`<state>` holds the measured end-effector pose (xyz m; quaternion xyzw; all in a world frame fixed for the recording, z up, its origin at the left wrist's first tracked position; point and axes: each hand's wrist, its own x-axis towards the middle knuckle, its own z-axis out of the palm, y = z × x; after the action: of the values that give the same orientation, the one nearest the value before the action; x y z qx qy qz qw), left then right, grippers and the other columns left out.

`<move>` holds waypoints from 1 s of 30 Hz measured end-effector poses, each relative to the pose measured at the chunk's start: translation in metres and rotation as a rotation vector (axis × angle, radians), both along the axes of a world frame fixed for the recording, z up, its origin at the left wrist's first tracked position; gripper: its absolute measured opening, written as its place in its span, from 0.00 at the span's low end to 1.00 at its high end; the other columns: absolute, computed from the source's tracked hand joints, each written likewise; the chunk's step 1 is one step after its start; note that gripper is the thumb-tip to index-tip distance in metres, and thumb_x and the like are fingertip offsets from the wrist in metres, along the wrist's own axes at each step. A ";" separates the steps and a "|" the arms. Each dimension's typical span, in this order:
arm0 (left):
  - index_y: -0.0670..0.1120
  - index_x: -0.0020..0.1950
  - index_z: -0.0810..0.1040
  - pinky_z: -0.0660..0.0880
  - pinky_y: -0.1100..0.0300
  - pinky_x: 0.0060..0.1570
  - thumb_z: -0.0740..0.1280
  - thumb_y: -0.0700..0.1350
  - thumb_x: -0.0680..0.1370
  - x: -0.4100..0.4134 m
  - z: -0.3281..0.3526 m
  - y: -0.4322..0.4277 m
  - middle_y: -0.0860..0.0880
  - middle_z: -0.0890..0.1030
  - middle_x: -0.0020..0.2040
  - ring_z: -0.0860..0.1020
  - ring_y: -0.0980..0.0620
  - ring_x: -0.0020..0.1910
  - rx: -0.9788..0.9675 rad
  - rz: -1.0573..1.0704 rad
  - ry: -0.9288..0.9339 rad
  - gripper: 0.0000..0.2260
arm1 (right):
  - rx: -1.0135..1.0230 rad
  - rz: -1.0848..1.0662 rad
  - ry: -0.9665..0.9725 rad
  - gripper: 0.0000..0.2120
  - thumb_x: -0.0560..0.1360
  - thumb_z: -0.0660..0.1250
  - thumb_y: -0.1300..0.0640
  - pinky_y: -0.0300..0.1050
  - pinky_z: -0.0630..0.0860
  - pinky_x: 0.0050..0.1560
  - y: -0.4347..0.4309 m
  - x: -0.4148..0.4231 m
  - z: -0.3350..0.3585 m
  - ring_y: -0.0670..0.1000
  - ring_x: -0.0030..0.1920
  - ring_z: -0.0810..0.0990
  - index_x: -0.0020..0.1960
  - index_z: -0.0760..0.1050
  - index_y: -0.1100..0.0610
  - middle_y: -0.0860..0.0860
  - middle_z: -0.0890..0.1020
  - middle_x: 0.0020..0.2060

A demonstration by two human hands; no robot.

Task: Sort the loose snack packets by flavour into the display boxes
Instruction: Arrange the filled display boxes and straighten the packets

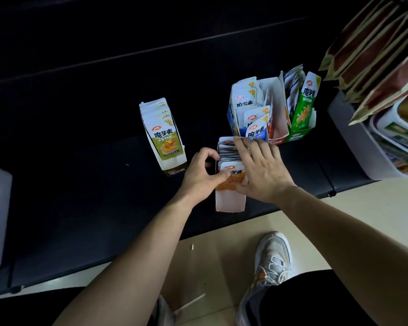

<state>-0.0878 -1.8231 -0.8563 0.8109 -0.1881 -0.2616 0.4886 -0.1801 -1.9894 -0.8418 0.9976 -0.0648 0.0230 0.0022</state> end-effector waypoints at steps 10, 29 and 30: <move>0.54 0.41 0.75 0.77 0.52 0.48 0.65 0.69 0.71 -0.004 0.003 -0.016 0.53 0.80 0.46 0.78 0.54 0.48 0.046 0.152 -0.050 0.19 | -0.037 0.002 0.026 0.42 0.76 0.56 0.32 0.60 0.69 0.62 -0.002 -0.014 -0.002 0.62 0.67 0.68 0.81 0.53 0.55 0.58 0.67 0.71; 0.58 0.64 0.71 0.79 0.50 0.52 0.66 0.47 0.79 0.002 0.003 0.004 0.55 0.78 0.62 0.79 0.53 0.58 -0.033 0.005 0.298 0.15 | 0.127 -0.066 0.122 0.36 0.69 0.77 0.42 0.51 0.77 0.45 0.001 0.024 -0.002 0.59 0.56 0.82 0.71 0.66 0.48 0.50 0.80 0.61; 0.59 0.65 0.70 0.79 0.51 0.52 0.69 0.47 0.77 0.002 0.003 0.005 0.57 0.77 0.64 0.78 0.54 0.58 -0.019 -0.025 0.298 0.18 | 0.136 -0.064 0.110 0.35 0.68 0.77 0.42 0.51 0.78 0.44 0.000 0.023 -0.005 0.59 0.55 0.82 0.70 0.67 0.48 0.50 0.81 0.59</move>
<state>-0.0855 -1.8182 -0.8536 0.7560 -0.1263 -0.3831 0.5156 -0.1572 -1.9893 -0.8471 0.9927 -0.0977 -0.0363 -0.0615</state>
